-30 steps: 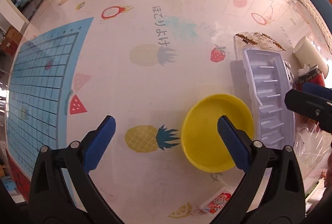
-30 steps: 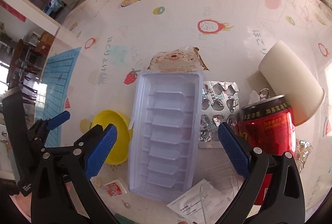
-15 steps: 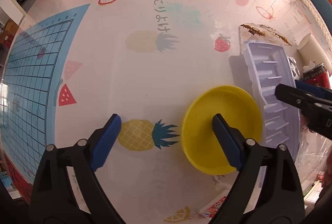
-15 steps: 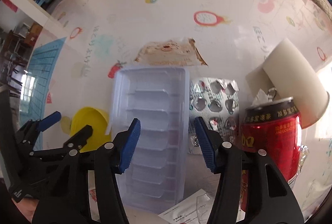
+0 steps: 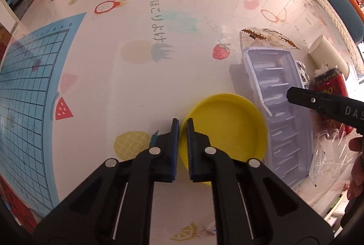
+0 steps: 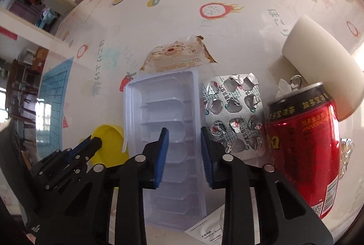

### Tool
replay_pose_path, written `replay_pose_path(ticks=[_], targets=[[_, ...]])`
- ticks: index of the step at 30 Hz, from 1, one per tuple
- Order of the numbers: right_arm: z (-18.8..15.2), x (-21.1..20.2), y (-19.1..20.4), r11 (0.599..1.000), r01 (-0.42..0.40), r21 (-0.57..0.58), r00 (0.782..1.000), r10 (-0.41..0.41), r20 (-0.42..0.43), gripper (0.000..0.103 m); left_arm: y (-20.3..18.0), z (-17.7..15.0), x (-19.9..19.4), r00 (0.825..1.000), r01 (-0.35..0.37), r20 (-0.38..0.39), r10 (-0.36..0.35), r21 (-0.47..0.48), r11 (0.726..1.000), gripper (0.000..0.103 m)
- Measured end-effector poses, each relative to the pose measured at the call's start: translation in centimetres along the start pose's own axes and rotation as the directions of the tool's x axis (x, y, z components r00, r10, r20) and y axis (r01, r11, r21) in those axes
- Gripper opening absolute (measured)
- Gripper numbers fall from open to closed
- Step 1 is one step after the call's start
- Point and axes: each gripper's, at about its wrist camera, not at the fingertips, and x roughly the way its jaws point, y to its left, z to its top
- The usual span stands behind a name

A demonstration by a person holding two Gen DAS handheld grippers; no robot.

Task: Collect trash
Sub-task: 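Grasp the yellow plastic lid rim with left tool while right tool grasps the clear tray, then lift the yellow lid and clear tray and carry them toward the bin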

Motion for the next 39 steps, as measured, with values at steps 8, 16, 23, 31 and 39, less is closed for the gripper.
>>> replay_pose_path(ticks=[8,16,23,31,39], targets=[[0.0,-0.8,-1.1,1.000,-0.006,0.001,1.000,0.006,-0.014,0.004,0.9,0.6,0.1,1.000,-0.002,-0.017,0.001,-0.034,0.999,0.002],[1.1,-2.7,0.0,1.000,-0.024,-0.014,0.999,0.024,0.022,0.004,0.9,0.8,-2.2,1.000,-0.013,0.010,0.013,-0.035,0.999,0.002],[2.6,-4.8,2.7,0.997,-0.047,-0.061,0.997,0.051,0.062,0.004,2.3,1.0,-5.5,0.997,-0.021,0.066,0.025,-0.063,0.998,0.002],[3.8,-5.7,7.8,0.986,-0.068,-0.150,0.994,0.081,0.080,0.004,5.5,0.9,-9.0,0.991,-0.042,0.116,0.059,-0.144,0.989,0.002],[4.1,-5.5,14.3,0.961,-0.095,-0.260,0.990,0.118,0.072,0.004,11.4,-0.5,-11.9,0.977,-0.076,0.172,0.124,-0.260,0.963,0.002]])
